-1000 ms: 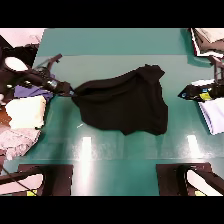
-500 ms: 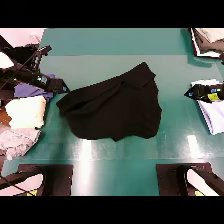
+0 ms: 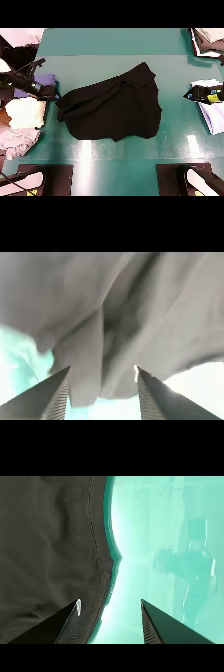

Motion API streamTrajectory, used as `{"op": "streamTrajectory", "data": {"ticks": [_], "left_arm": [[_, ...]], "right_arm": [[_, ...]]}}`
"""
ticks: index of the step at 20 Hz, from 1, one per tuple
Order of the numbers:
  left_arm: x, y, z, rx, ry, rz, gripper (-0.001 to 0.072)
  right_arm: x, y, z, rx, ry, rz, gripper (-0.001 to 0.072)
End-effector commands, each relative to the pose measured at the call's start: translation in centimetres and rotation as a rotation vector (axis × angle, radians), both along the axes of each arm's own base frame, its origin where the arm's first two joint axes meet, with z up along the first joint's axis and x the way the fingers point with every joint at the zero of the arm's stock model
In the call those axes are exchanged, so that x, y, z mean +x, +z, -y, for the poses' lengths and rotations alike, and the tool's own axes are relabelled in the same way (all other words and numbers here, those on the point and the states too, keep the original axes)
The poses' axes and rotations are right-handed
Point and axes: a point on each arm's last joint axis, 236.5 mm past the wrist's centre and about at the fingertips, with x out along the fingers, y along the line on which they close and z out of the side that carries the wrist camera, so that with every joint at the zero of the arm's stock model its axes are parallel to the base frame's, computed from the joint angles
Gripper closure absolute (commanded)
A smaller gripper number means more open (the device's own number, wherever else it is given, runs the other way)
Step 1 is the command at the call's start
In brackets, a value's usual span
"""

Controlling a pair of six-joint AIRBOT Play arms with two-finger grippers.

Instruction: Fold the shirts.

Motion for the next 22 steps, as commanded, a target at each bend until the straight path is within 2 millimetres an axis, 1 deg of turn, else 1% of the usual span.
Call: {"op": "streamTrajectory", "data": {"ticks": [1,2,4,6,7,8,10,12,14,15,16,17,18,20,22], "left_arm": [[-3.0,-0.7,-0.9,0.007,0.039,-0.013,0.0217],[-3.8,-1.2,-0.3,-0.014,0.049,-0.015,0.0217],[-5.8,-3.2,0.2,-0.029,0.054,-0.059,0.0217],[-7.4,-5.6,0.5,-0.039,0.062,-0.117,0.0217],[-7.7,-6.4,0.7,-0.048,0.071,-0.12,0.0217],[-7.6,-7.1,0.9,-0.057,0.082,-0.108,0.0217],[-6.6,-8.0,0.7,-0.054,0.124,-0.07,0.0217],[-5.5,-7.9,0.9,-0.071,0.155,-0.028,0.0218],[-4.6,-7.5,1.3,-0.098,0.178,-0.001,0.0221],[-4.6,-7.3,1.5,-0.11,0.171,0.005,0.0304],[-4.7,-7.3,1.6,-0.11,0.159,0.005,0.0513],[-4.9,-7.3,1.6,-0.11,0.148,0.004,0.0653],[-4.9,-7.3,1.7,-0.109,0.139,0.009,0.0674],[-5.3,-7.3,1.8,-0.112,0.129,-0.005,0.0675],[-5.4,-7.3,1.9,-0.115,0.125,-0.012,0.0675]], "right_arm": [[-0.5,-0.1,-0.2,0.004,0.009,-0.018,0.0279],[-0.6,-0.2,-0.2,0.004,0.014,-0.024,0.0268],[-1.0,-0.6,-0.3,0.001,0.037,-0.045,0.0253],[-2.0,-2.0,-0.7,0.024,0.056,-0.124,0.0253],[-2.6,-3.2,-0.9,0.037,0.064,-0.168,0.0253],[-3.1,-4.5,-1.1,0.05,0.064,-0.203,0.0253],[-4.3,-7.4,-1.4,0.071,0.053,-0.27,0.0253],[-5.5,-10.1,-1.7,0.087,0.033,-0.312,0.0253],[-6.2,-11.9,-3.1,0.149,0.018,-0.323,0.0253],[-6.5,-12.4,-4.2,0.2,0.02,-0.323,0.0253],[-6.7,-12.9,-5.6,0.261,0.016,-0.318,0.0253],[-7.0,-13.4,-6.6,0.295,0.016,-0.32,0.0253],[-7.6,-14.2,-7.2,0.3,0.021,-0.332,0.0253],[-9.1,-15.4,-8.9,0.294,0.068,-0.367,0.0253],[-9.9,-15.9,-11.0,0.297,0.119,-0.374,0.0253]]}}
